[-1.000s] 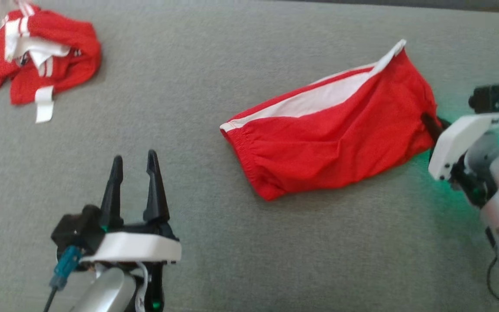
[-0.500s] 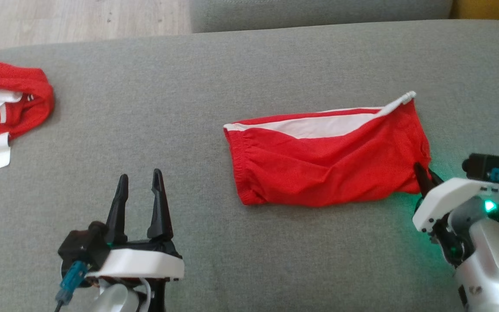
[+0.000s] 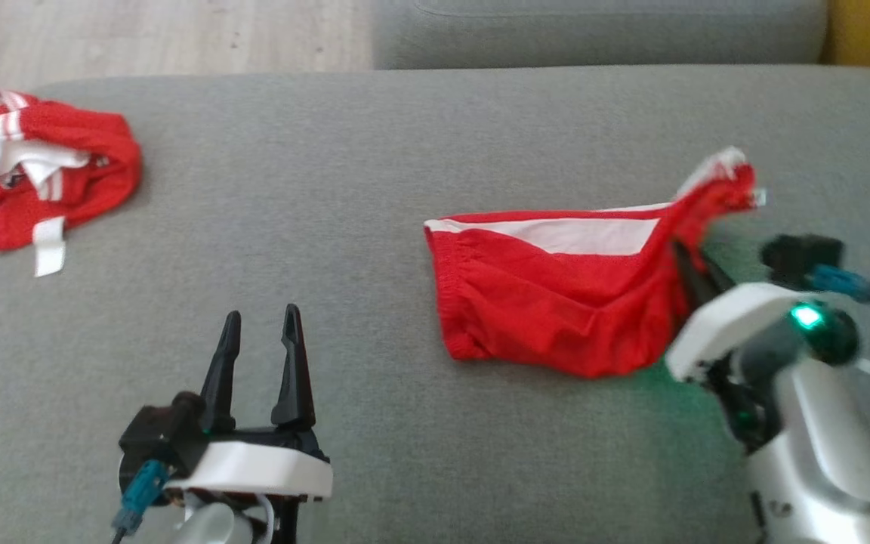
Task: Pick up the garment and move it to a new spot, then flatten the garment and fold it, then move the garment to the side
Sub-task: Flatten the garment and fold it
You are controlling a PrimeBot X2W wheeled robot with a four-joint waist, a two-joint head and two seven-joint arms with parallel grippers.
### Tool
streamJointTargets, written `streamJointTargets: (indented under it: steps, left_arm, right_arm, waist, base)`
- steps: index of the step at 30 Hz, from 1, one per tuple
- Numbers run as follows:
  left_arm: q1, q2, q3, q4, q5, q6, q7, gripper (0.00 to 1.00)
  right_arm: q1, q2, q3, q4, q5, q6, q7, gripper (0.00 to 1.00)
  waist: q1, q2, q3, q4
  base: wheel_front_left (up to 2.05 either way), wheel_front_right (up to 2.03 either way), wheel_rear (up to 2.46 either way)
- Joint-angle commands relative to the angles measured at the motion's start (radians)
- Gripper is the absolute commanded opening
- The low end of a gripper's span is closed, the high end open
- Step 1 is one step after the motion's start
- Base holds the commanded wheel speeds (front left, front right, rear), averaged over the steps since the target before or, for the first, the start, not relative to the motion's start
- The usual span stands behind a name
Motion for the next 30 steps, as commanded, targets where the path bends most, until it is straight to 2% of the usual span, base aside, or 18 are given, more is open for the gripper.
streamJointTargets:
  steps: [1, 3, 6, 12, 25, 26, 27, 30]
  left_arm:
    - [-0.011, 0.014, 0.031, -0.031, 0.008, 0.005, -0.002, 1.00]
    - [-0.010, 0.013, 0.029, -0.031, 0.007, 0.005, -0.001, 1.00]
    - [-0.009, 0.015, 0.028, -0.038, 0.008, 0.010, 0.002, 1.00]
    - [-0.017, 0.012, 0.033, -0.042, 0.008, 0.011, 0.000, 1.00]
    - [-0.021, 0.005, 0.042, -0.035, 0.007, 0.011, -0.007, 1.00]
    - [-0.022, 0.004, 0.042, -0.034, 0.008, 0.011, -0.007, 1.00]
    - [-0.023, 0.003, 0.041, -0.034, 0.008, 0.011, -0.007, 1.00]
    - [-0.025, 0.002, 0.040, -0.031, 0.007, 0.011, -0.008, 1.00]
  right_arm:
    - [-0.037, 0.019, 0.054, -0.068, 0.003, -0.001, 0.012, 0.00]
    - [-0.042, 0.024, 0.079, -0.089, 0.004, -0.001, 0.020, 0.00]
    - [-0.062, 0.038, 0.200, -0.140, 0.030, -0.001, 0.061, 0.00]
    - [-0.082, 0.042, 0.347, -0.106, 0.053, -0.001, 0.105, 0.00]
    - [-0.117, 0.043, 0.482, -0.030, 0.093, -0.001, 0.082, 0.00]
    - [-0.118, 0.043, 0.492, -0.027, 0.088, -0.001, 0.075, 0.36]
    - [-0.118, 0.043, 0.500, -0.028, 0.088, -0.001, 0.065, 1.00]
    - [-0.115, 0.043, 0.527, -0.042, 0.103, -0.001, 0.034, 1.00]
  waist:
    - [0.0000, -0.0001, -0.011, 0.020]
    - [0.0000, -0.0001, -0.013, 0.029]
    - [0.0000, -0.0001, -0.008, 0.056]
    - [0.0000, -0.0001, 0.008, 0.088]
    - [0.0000, -0.0001, 0.019, 0.082]
    - [0.0000, -0.0001, 0.020, 0.080]
    - [0.0000, -0.0001, 0.021, 0.079]
    - [0.0000, -0.0001, 0.023, 0.072]
  base:
    - [0.00, 0.00, 0.00]
    - [0.00, 0.00, 0.00]
    - [0.00, 0.00, 0.00]
    - [0.00, 0.00, 0.00]
    - [0.00, 0.00, 0.00]
    - [0.00, 0.00, 0.00]
    - [0.00, 0.00, 0.00]
    - [0.00, 0.00, 0.00]
